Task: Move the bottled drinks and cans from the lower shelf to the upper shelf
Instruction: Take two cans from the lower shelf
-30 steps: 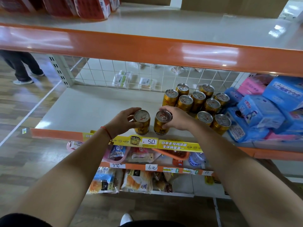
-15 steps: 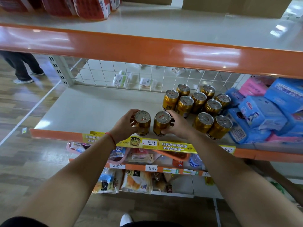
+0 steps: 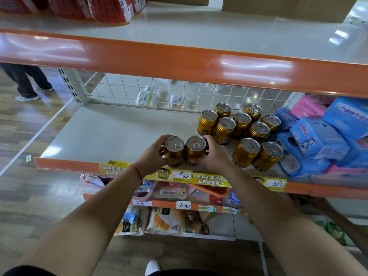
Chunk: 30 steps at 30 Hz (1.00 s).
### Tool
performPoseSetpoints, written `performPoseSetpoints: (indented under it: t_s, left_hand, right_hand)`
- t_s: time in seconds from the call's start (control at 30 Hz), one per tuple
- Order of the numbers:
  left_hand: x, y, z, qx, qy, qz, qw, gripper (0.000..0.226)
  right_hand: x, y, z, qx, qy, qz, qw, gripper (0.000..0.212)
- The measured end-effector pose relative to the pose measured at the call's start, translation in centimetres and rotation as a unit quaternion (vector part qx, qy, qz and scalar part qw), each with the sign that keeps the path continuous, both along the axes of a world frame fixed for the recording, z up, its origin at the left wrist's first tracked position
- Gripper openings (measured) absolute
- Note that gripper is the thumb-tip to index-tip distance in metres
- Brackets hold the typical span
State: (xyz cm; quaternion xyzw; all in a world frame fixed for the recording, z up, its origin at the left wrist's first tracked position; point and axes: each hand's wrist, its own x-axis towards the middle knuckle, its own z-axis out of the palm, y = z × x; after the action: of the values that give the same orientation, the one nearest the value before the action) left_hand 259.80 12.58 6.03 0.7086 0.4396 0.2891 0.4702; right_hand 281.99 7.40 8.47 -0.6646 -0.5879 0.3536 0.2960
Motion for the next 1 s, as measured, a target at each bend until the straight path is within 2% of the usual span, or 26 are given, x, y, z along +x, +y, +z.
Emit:
performPoseSetpoints:
  t_s: [0.27,0.6,0.9,1.0]
  left_hand:
    - [0.6,-0.7,-0.1,0.007,-0.04,0.037,0.998,0.069]
    - [-0.1,-0.4,-0.1,-0.04,-0.034,-0.009,0.999,0.071]
    - [0.4,-1.1,-0.4,-0.035,-0.073,0.045,0.996,0.071]
    - [0.2,-0.9,0.1,-0.005,-0.045,0.069,0.997,0.061]
  right_hand:
    - [0.0,-0.1,-0.5,0.001,0.017,-0.008,1.0,0.094]
    - [-0.1,-0.3,-0.6,-0.004,0.025,-0.011,1.0,0.093]
    - [-0.3,-0.4,-0.6,0.004,0.022,-0.02,1.0,0.087]
    - [-0.3,-0.5,-0.5,0.001,0.023,-0.02,1.0,0.086]
